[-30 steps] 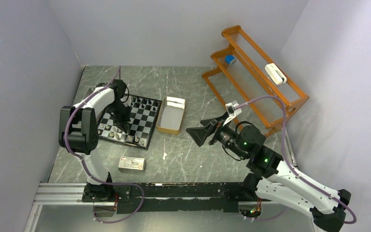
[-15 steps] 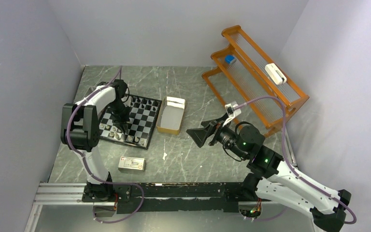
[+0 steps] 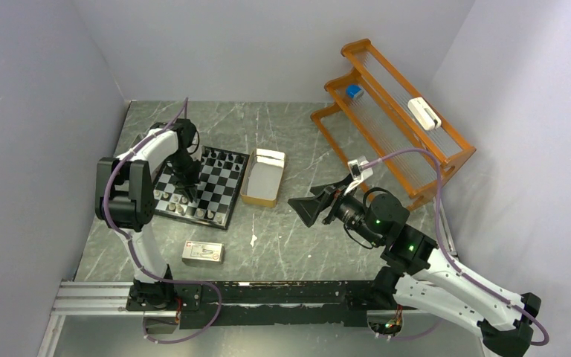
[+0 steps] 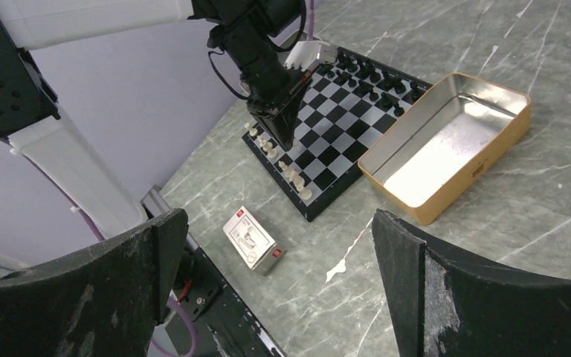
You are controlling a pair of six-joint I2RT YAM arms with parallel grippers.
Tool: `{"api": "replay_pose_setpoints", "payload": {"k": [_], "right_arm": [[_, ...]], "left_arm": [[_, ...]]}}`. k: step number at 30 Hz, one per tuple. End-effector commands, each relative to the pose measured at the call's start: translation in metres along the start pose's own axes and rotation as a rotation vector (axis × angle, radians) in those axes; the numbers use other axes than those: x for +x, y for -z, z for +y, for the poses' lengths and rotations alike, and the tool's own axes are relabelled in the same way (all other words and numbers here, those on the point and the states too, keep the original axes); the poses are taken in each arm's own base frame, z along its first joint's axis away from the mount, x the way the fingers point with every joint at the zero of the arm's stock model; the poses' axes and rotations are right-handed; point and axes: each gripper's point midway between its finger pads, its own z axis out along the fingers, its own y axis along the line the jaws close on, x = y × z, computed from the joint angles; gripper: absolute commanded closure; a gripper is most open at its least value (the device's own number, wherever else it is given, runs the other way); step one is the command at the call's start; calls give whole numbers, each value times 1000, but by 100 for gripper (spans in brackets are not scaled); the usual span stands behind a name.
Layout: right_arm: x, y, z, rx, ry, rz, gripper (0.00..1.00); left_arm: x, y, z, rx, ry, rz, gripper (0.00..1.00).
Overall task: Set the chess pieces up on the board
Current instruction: Place the chess piece on the chessboard.
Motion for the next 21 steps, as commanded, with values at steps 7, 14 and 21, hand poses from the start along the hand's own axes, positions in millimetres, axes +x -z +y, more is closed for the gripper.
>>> {"api": "replay_pose_setpoints", "payload": {"k": [7, 14, 21], "right_arm": [[-6, 2, 1, 2, 0, -17, 0], [-5, 0, 0, 4, 6, -14, 0], [-5, 0, -2, 12, 6, -17, 0]], "left_arm": [[9, -7, 8, -48, -12, 49, 89], [9, -10, 12, -68, -12, 58, 88], [6, -12, 13, -76, -11, 67, 86]]}}
